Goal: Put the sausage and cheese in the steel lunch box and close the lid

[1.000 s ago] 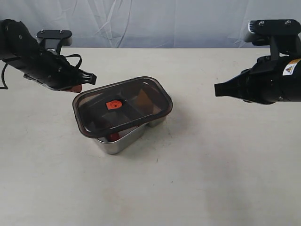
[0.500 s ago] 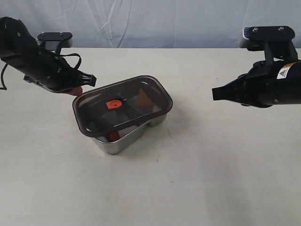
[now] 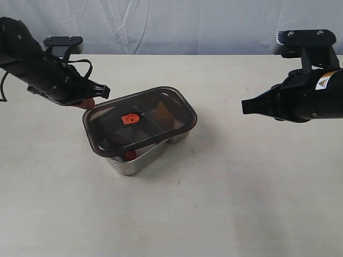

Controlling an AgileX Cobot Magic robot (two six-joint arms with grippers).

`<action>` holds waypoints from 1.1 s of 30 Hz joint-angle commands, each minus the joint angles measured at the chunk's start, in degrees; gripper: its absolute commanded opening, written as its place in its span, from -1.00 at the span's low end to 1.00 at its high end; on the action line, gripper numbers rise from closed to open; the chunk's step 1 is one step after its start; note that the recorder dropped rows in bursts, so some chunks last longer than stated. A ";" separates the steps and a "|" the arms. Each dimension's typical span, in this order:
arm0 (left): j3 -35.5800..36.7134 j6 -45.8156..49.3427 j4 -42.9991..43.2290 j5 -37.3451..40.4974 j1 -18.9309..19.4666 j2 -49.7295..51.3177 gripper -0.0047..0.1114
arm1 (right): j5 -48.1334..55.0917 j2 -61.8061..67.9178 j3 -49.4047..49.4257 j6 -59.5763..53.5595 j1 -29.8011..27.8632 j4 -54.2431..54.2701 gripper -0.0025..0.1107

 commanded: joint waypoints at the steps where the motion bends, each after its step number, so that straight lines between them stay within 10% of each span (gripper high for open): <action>1: 0.04 0.24 -0.64 -2.72 0.04 -3.36 -0.92 | -0.73 0.03 -0.18 -0.22 0.23 -0.42 -0.96; 13: 0.04 1.67 4.16 -12.15 0.04 -0.11 -0.92 | 1.78 7.85 -0.65 -1.19 0.23 11.13 -0.97; 19: 0.04 1.79 4.99 -13.63 0.04 -0.11 -0.92 | 15.60 22.66 -15.19 -21.06 0.23 32.41 -0.97; 33: -2.70 1.79 4.99 -11.61 0.04 3.38 -0.92 | 23.80 29.68 -22.66 -19.67 0.33 32.42 -0.97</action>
